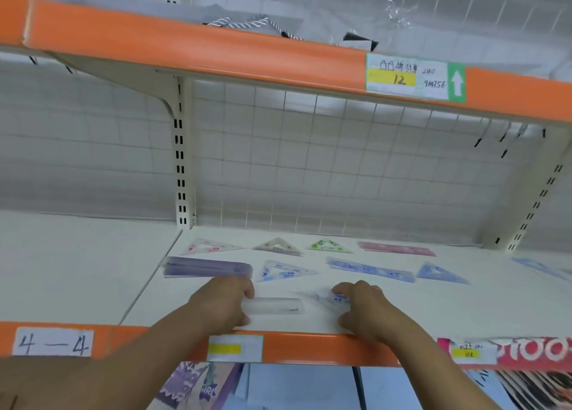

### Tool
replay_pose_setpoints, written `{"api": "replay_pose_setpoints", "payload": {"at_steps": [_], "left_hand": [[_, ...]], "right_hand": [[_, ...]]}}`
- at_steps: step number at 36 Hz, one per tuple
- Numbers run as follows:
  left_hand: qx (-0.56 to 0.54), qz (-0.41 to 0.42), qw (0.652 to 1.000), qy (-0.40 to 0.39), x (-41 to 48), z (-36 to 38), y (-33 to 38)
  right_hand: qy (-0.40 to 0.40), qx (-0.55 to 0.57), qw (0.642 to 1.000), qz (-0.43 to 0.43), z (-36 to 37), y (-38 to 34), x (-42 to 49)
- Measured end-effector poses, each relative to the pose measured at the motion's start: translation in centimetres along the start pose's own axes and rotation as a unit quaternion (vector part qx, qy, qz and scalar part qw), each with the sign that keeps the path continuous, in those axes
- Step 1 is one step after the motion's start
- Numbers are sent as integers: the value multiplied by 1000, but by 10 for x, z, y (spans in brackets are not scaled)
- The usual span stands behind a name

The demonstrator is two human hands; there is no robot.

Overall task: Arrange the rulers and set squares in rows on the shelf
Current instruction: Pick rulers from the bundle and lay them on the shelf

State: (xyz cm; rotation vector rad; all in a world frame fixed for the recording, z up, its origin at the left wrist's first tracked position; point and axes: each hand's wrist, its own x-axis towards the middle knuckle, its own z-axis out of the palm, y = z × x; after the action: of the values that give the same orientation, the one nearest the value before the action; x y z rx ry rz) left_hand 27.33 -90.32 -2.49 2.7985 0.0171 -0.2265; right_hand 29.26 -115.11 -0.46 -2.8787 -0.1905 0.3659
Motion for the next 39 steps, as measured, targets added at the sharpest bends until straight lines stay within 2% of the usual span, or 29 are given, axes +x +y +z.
{"api": "replay_pose_setpoints", "payload": {"at_steps": [12,19,29,39], "left_hand": [[-14,-3,1000,6,4,6,-1],[-7,-6,1000,-11,2,3,-8],[19,-66,998,-1,-14,-9,-38],[49,-137,989,22,-27,-18,-65]], "right_hand": [[-30,-1,1000,-9,-1,17,14],[-19,-3,999,-28,0,11,21],[33,9,990,-138,15,-41,28],[22,-25,980,-196,36,-78,36]]}}
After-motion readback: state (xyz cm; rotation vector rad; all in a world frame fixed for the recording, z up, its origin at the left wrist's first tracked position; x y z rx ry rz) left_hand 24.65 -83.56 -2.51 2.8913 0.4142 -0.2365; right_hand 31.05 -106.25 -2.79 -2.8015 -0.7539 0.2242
